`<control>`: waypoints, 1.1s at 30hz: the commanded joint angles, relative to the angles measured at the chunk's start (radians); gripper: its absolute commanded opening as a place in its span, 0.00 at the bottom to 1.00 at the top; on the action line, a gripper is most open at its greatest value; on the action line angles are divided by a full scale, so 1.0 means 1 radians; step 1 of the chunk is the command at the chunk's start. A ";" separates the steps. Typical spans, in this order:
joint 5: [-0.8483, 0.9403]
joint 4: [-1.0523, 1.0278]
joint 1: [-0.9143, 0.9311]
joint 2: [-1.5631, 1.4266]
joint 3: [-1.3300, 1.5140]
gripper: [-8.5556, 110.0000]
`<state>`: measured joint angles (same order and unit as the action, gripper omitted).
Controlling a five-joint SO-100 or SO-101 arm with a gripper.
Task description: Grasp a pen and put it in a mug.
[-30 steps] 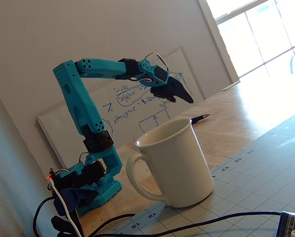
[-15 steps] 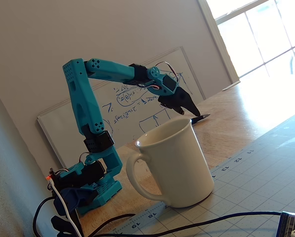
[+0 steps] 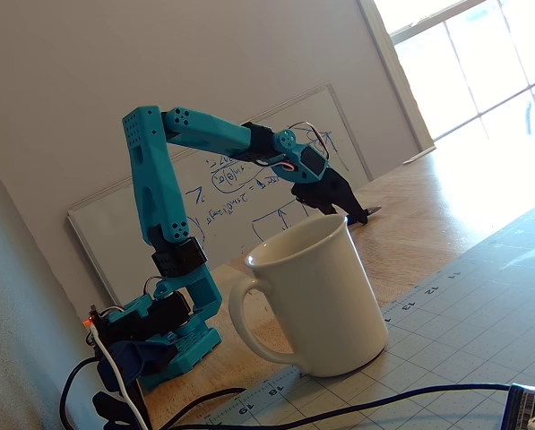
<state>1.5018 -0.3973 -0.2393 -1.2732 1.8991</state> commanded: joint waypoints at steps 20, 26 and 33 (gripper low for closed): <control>0.011 0.098 -0.083 0.058 -0.097 0.08; -0.005 0.100 -0.057 0.023 -0.100 0.08; 0.011 0.101 0.035 -0.202 -0.081 0.08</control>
<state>1.5033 -0.3129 -0.2485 -1.2809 1.8469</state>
